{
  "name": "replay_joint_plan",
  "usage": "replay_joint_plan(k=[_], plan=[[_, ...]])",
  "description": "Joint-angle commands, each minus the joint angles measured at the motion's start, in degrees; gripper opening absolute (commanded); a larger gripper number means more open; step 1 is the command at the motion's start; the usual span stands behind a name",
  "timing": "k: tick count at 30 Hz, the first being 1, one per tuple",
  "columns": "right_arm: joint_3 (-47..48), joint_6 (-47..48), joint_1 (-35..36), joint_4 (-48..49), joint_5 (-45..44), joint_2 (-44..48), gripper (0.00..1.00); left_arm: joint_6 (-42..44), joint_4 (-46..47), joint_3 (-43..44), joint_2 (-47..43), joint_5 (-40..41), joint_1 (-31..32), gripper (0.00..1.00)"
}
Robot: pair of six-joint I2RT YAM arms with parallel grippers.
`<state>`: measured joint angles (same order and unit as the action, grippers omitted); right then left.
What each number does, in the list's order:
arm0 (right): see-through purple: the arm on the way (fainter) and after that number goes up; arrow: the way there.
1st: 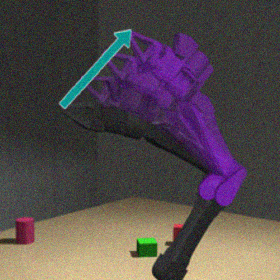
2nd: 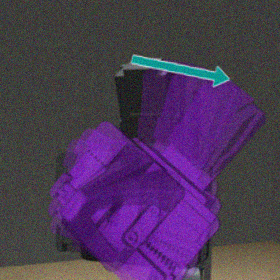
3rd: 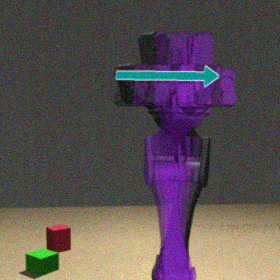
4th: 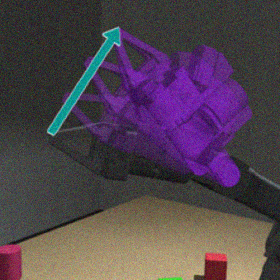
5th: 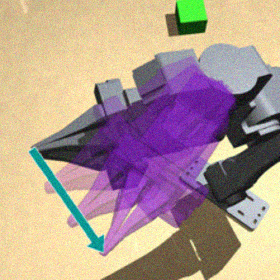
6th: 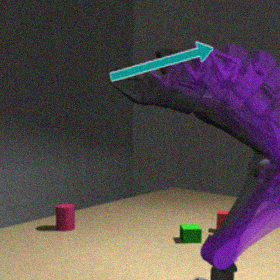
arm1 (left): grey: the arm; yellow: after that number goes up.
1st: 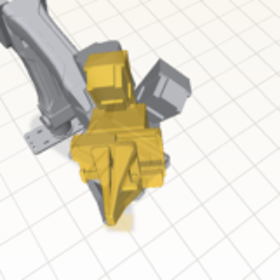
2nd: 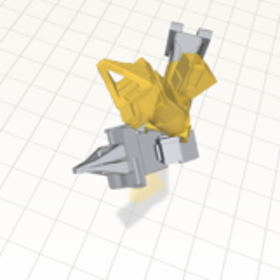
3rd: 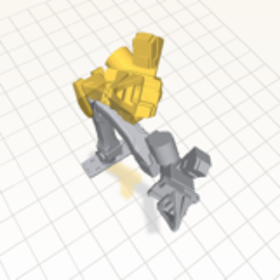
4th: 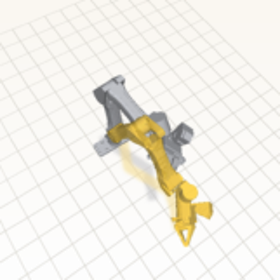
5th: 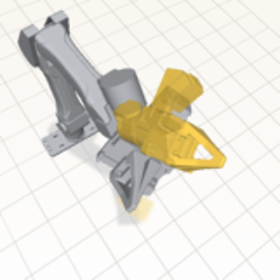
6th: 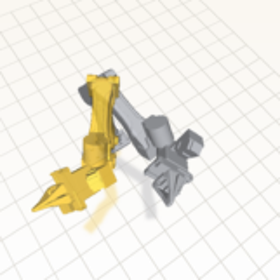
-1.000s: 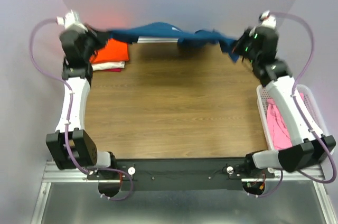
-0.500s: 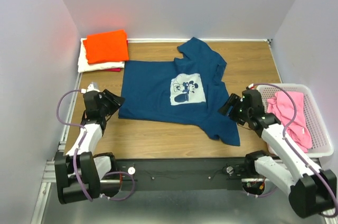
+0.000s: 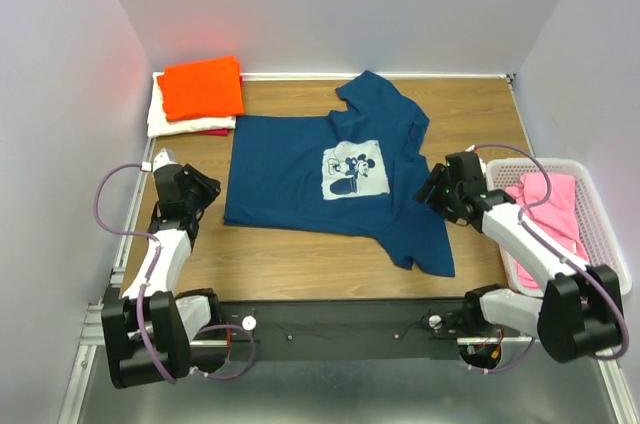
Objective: Fold and stack the t-shirts
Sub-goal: Flatten the tshirt out
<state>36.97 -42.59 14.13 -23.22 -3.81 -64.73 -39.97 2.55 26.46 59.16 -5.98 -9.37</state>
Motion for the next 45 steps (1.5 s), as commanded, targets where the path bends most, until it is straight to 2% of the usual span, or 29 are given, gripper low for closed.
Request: replay_joint_plan(k=[1,2,3,5,11,16,21,28,45], plan=[[5.47,2.07,-0.33,4.41,-7.16,-6.19,0.72,1.99,-1.41,1.66,2.45,1.5,0.14,0.37],[6.7,2.33,-0.24,5.11,-8.22,-8.81,0.72,2.26,-1.4,1.93,2.8,0.97,0.31,0.3],[7.41,2.51,-0.24,5.2,-7.88,-9.79,0.71,2.52,-1.4,2.28,3.07,0.27,0.57,0.29],[7.77,2.77,-0.24,6.43,-5.0,-11.46,0.68,2.44,-2.19,2.81,2.81,0.61,1.62,0.28],[4.34,1.63,-0.33,7.67,-2.17,-8.76,0.68,-2.56,-10.8,1.93,-0.79,14.84,5.67,0.28],[1.53,2.07,-0.33,7.58,-1.37,-5.5,0.68,-4.94,-12.3,1.05,0.17,16.43,7.17,0.28],[0.56,2.51,-0.33,7.58,-0.23,-4.62,0.68,-6.7,-11.95,-0.79,1.22,16.18,7.78,0.28],[0.38,2.95,-0.24,7.67,0.21,-5.14,0.67,-7.5,-10.98,-3.87,0.17,14.85,8.4,0.37],[-0.41,2.69,-0.24,7.67,-0.23,-5.49,0.68,-7.85,-8.7,-7.74,-4.84,11.34,8.93,0.37]])
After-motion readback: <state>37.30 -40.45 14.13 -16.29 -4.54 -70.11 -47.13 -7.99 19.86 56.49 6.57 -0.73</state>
